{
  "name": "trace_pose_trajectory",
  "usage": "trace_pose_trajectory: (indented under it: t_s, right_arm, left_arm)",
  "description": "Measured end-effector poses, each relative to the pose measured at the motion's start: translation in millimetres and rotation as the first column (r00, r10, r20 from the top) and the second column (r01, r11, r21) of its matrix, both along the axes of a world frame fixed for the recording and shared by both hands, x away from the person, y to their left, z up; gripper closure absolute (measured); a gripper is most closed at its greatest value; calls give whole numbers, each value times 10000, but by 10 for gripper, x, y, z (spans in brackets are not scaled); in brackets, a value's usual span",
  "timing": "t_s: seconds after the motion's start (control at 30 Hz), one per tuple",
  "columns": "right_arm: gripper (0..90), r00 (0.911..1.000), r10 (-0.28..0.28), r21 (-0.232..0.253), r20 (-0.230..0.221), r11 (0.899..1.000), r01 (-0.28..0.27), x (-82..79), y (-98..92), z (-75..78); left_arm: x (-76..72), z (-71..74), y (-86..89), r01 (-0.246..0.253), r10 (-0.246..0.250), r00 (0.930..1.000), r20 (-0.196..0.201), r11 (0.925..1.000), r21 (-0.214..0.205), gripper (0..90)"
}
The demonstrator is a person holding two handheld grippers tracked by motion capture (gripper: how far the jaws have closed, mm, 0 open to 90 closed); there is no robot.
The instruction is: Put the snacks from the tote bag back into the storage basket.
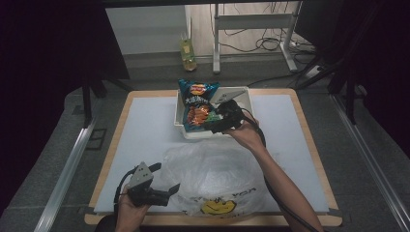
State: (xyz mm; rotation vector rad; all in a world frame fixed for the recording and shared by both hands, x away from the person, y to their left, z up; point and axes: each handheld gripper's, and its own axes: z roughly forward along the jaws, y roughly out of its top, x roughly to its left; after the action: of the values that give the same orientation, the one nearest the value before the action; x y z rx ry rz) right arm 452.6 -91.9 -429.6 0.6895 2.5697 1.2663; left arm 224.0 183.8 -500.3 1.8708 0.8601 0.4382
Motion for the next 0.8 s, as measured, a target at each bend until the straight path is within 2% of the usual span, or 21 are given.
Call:
trace_pose_trajectory:
  t_s: [0.07,0.23,0.5,0.8]
  right_arm:
    - [142,9999,37,-162,-126,9999,-39,-36,-8,-7]
    - [122,9999,123,-232,-110,9997,-125,-144,-60,-30]
    - [92,9996,140,-390,-261,9991,-150,-272,-154,-56]
    - [80,10000,62,-408,-43,9991,-64,-437,-280,-60]
  left_arm:
    - [-9,6,0,-1,1,9999,127,10000,-17,30]
    - [-30,30,-9,72,-75,9994,337,9999,79,30]
    - [-28,38,-1,53,-55,9997,249,9999,90,41]
    - [-20,30,8,-18,17,9999,117,10000,94,41]
